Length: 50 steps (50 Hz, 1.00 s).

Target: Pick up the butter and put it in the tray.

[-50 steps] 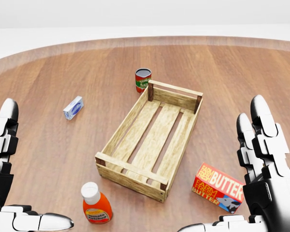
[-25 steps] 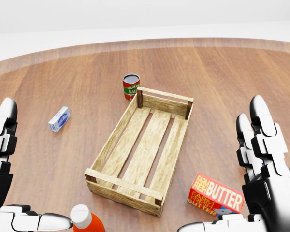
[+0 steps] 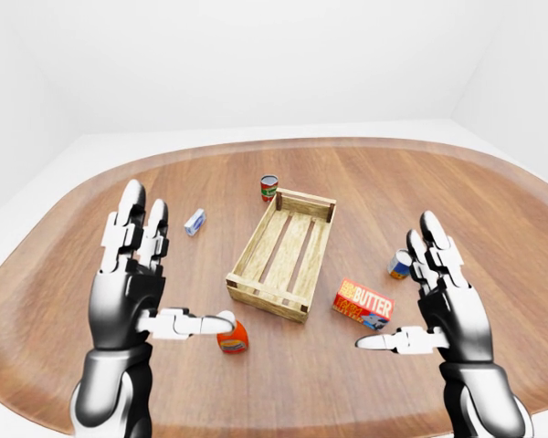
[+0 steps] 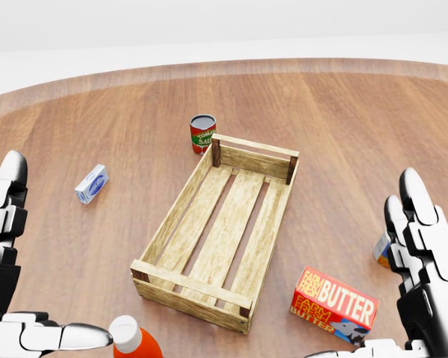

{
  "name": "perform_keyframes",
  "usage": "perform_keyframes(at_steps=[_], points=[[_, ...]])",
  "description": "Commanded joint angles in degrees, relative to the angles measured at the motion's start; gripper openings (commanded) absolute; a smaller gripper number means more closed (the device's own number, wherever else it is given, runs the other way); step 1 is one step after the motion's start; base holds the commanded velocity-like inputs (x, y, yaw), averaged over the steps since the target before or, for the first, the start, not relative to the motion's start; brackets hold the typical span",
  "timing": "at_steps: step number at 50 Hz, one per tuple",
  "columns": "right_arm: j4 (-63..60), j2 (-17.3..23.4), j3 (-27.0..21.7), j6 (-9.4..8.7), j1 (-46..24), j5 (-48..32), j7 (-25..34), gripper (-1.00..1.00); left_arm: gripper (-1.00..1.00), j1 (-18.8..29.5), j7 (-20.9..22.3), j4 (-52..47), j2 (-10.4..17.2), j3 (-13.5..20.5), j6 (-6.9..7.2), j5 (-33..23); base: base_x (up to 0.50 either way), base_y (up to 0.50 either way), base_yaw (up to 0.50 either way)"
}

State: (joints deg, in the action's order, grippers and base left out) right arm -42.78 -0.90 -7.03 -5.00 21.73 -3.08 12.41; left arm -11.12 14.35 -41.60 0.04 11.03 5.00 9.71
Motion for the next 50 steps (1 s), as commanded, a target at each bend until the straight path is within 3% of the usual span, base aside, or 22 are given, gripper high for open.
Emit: perform_keyframes(at_steps=[1, 9, 17, 18, 20, 36, 50], points=[[0.2, -2.3, -9.6, 0.00, 0.9, -4.3, 8.9, 1.00, 1.00, 0.5, -0.3, 1.0, 0.2, -0.1, 0.00, -0.2, 0.00, 0.00, 0.00], [-0.9, -5.4, -18.3, 0.00, 0.5, -5.0, 16.2, 1.00, 1.00, 0.3, -0.4, 0.7, 0.1, -0.1, 0.00, -0.2, 0.00, 0.00, 0.00], [9.6, -2.4, -20.0, 0.00, -2.8, -9.1, 18.1, 1.00, 1.00, 0.3, -0.5, 0.5, 0.2, 0.1, 0.00, -0.2, 0.00, 0.00, 0.00], [18.4, 3.5, -20.3, 0.00, -5.4, -15.1, 20.1, 1.00, 1.00, 0.6, -0.6, -0.8, 0.3, 1.0, 0.00, 0.8, 0.00, 0.00, 0.00], [17.7, 3.3, -20.9, 0.00, -5.5, -15.8, 21.6, 1.00, 1.00, 0.6, -0.5, -1.0, 0.3, 1.1, 0.00, 0.8, 0.00, 0.00, 0.00], [17.9, 4.2, -19.4, 0.00, -8.2, -19.7, 23.9, 1.00, 1.00, 1.4, -0.5, -0.5, 0.4, 2.0, 0.00, 1.2, 0.00, 0.00, 0.00], [23.4, 7.1, -16.9, 0.00, -11.3, -20.4, 21.8, 1.00, 1.00, 1.6, -0.7, -0.8, 0.5, 2.4, 0.00, 1.5, 0.00, 0.00, 0.00]])
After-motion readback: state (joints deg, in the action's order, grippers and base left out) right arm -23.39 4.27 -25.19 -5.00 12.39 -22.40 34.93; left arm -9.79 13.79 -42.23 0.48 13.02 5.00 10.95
